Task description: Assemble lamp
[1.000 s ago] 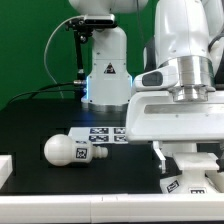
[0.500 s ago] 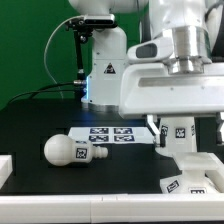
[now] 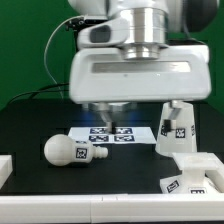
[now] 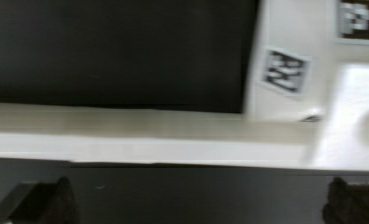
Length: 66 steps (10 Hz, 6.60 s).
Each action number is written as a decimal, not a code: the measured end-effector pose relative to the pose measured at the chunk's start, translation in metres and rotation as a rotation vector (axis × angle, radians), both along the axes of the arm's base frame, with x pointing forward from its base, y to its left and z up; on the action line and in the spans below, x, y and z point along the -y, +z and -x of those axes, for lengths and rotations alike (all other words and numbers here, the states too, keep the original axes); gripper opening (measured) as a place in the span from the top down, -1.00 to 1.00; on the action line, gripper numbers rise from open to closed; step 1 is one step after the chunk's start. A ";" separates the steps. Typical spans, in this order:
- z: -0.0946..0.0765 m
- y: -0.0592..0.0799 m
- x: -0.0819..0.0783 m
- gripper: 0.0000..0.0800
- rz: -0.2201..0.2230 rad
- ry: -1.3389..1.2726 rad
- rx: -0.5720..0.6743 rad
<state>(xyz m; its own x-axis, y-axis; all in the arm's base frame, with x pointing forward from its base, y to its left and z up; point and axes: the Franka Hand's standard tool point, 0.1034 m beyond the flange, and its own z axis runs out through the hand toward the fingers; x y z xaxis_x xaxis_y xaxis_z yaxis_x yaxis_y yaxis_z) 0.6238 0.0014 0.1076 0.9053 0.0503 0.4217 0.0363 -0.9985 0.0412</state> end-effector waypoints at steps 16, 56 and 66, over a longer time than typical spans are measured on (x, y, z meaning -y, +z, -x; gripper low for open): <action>0.050 -0.008 0.080 -0.75 -0.552 -0.989 -0.395; 0.133 -0.075 0.108 -0.43 -0.938 -1.147 -1.225; 0.055 0.019 0.053 -0.44 -0.619 -1.000 -0.762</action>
Offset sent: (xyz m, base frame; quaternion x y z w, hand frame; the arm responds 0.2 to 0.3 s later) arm 0.0000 0.0000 0.0000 0.0000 0.0000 0.0000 1.0000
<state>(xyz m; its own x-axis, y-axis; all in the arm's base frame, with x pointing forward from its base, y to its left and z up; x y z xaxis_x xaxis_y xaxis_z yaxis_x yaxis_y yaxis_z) 0.5687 -0.0520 0.1268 0.4606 -0.7549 -0.4669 -0.8783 -0.4634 -0.1173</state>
